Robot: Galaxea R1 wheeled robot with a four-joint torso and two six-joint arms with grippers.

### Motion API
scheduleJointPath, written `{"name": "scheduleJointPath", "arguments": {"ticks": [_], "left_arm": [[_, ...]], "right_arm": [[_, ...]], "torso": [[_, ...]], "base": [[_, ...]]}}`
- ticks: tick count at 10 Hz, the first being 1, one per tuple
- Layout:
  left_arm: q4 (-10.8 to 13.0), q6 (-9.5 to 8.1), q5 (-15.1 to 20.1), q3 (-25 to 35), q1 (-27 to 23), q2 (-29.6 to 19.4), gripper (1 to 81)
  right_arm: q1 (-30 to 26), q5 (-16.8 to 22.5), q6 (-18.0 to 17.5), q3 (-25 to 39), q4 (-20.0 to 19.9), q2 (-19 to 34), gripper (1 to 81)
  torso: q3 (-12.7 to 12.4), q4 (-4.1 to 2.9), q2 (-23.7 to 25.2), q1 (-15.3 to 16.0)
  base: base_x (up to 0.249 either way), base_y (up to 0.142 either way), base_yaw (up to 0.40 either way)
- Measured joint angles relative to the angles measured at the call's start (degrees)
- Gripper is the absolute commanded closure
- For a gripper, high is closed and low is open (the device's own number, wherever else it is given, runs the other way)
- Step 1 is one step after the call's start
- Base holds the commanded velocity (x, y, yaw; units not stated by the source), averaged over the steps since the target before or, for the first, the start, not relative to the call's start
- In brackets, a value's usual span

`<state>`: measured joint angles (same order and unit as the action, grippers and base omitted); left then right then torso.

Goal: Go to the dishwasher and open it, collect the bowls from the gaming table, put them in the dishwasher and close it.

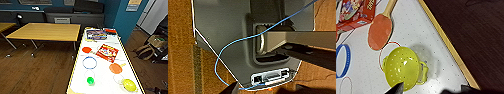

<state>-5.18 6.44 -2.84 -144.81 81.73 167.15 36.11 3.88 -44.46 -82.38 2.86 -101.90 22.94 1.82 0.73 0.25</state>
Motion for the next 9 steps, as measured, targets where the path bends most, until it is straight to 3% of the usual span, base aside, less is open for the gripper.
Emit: {"name": "scheduleJointPath", "arguments": {"ticks": [4, 9], "left_arm": [[0.0, 0.0, 0.0, -0.04, 0.0, 0.0, 1.0], [-0.29, -0.02, 0.0, -0.04, 0.0, -0.02, 1.0]], "right_arm": [[-4.69, 0.39, -0.16, -0.02, -0.61, -0.74, 1.0], [-2.66, 0.66, -0.88, -2.79, -0.87, -5.53, 1.0]], "torso": [[0.0, 0.0, 0.0, 0.02], [0.02, 0.0, 0.0, 0.02]], "base": [[0.0, 0.0, 0.0], [0.0, 0.0, 0.0]]}}
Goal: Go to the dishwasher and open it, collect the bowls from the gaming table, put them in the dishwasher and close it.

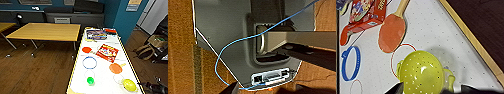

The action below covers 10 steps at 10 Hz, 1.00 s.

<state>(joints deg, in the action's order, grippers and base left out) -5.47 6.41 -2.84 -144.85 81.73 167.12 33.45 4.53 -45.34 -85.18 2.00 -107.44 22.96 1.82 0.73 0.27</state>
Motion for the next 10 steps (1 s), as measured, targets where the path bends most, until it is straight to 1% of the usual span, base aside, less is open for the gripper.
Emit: {"name": "scheduleJointPath", "arguments": {"ticks": [1, 5, 10], "left_arm": [[-0.06, 0.0, 0.0, 0.0, 0.0, 0.0, 1.0], [-0.09, 0.02, 0.04, 0.0, 0.0, 0.02, 1.0], [-0.11, 0.02, 0.0, 0.0, 0.0, 0.02, 1.0]], "right_arm": [[0.98, 0.26, -0.15, -0.73, -0.13, -0.15, 1.0], [1.52, 0.0, -0.15, -3.85, -0.33, -0.15, 1.0], [4.67, -0.49, -0.2, -6.58, -0.55, -5.9, 1.0]], "torso": [[0.0, 0.0, 0.0, 0.0], [0.0, 0.0, 0.0, 0.0], [0.0, 0.0, 0.0, 0.0]], "base": [[0.0, 0.0, 0.0], [0.0, 0.0, 0.0], [0.0, 0.0, 0.0]]}}
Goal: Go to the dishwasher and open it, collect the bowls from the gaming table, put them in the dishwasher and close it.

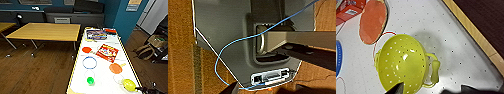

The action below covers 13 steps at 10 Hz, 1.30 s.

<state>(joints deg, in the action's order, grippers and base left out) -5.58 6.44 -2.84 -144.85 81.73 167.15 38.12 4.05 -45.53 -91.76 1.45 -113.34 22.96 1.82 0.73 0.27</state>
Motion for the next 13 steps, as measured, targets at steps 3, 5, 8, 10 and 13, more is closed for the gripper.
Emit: {"name": "scheduleJointPath", "arguments": {"ticks": [3, 5, 8, 10, 13], "left_arm": [[0.0, -0.02, -0.02, 0.0, 0.02, -0.05, 1.0], [-0.01, 0.0, 0.0, 0.0, 0.05, -0.06, 1.0], [-0.01, -0.02, 0.0, -0.05, 0.05, -0.44, 1.0], [-0.01, -0.02, -0.02, -0.05, 0.05, -0.44, 1.0], [-0.09, -0.02, 0.04, -0.05, 0.18, -0.48, 1.0]], "right_arm": [[0.41, -0.17, 0.0, -0.6, 0.0, -1.46, 1.0], [0.44, -0.44, 0.0, -0.83, -0.07, -3.25, 1.0], [0.49, -1.22, 0.0, -0.8, -0.16, -5.3, 1.0], [1.57, -2.79, -0.05, -0.83, -0.22, -5.6, 1.0], [4.49, -6.28, -0.39, -0.55, -0.4, -8.16, 1.0]], "torso": [[0.0, 0.0, 0.0, 0.0], [0.0, 0.0, 0.0, 0.0], [0.0, 0.0, 0.0, 0.0], [0.0, 0.0, -0.02, 0.0], [0.0, 0.0, -0.02, 0.0]], "base": [[0.0, 0.0, 0.0], [0.0, 0.0, 0.0], [0.0, 0.0, 0.0], [0.0, 0.0, 0.0], [0.0, 0.0, 0.0]]}}
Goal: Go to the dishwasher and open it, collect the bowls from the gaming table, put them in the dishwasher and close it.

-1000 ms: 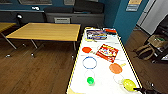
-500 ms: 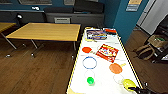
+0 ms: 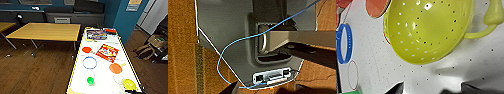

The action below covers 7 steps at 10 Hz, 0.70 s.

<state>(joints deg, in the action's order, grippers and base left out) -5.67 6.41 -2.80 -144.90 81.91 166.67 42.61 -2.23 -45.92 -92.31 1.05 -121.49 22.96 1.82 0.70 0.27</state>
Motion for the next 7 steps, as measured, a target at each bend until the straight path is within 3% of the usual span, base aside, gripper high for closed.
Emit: {"name": "scheduleJointPath", "arguments": {"ticks": [2, 4, 7], "left_arm": [[-0.44, 0.0, -0.02, 0.0, 0.0, -0.18, 1.0], [-0.52, 0.0, -0.02, 0.0, 0.0, -0.18, 1.0], [-0.55, 0.0, -0.04, 0.0, -0.02, -0.1, 1.0]], "right_arm": [[1.88, -4.73, -0.6, 0.0, -0.15, 0.0, 1.0], [2.51, -6.74, -5.9, -0.77, -0.87, 0.02, 1.0], [1.74, -4.88, -8.16, -2.84, -1.54, 3.0, 1.0]], "torso": [[0.0, 0.0, 0.0, 0.0], [0.0, 0.0, 0.0, 0.0], [0.0, 0.0, 0.0, 0.0]], "base": [[0.0, 0.0, 0.0], [0.0, 0.0, 0.0], [0.0, 0.0, 0.0]]}}
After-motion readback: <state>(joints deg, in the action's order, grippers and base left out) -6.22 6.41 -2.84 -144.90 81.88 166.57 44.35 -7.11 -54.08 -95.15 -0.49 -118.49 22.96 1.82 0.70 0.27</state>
